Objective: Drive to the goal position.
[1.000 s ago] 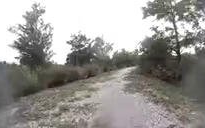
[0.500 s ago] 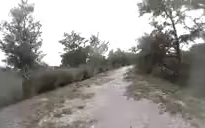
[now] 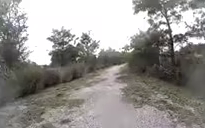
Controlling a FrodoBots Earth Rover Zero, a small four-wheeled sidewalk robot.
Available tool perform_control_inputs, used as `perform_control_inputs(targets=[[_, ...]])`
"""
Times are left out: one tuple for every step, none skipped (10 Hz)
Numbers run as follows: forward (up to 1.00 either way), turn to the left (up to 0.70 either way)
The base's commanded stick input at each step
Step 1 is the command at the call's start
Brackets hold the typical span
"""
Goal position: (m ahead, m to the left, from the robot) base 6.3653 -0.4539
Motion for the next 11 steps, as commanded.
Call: perform_control_inputs(targets=[[0.70, 0.01], [0.70, 0.01], [0.70, 0.01], [0.70, 0.01], [0.70, -0.05], [0.70, -0.34], [0.70, -0.33], [0.70, -0.18], [0.70, -0.02], [0.70, 0.01], [0.70, 0.01]])
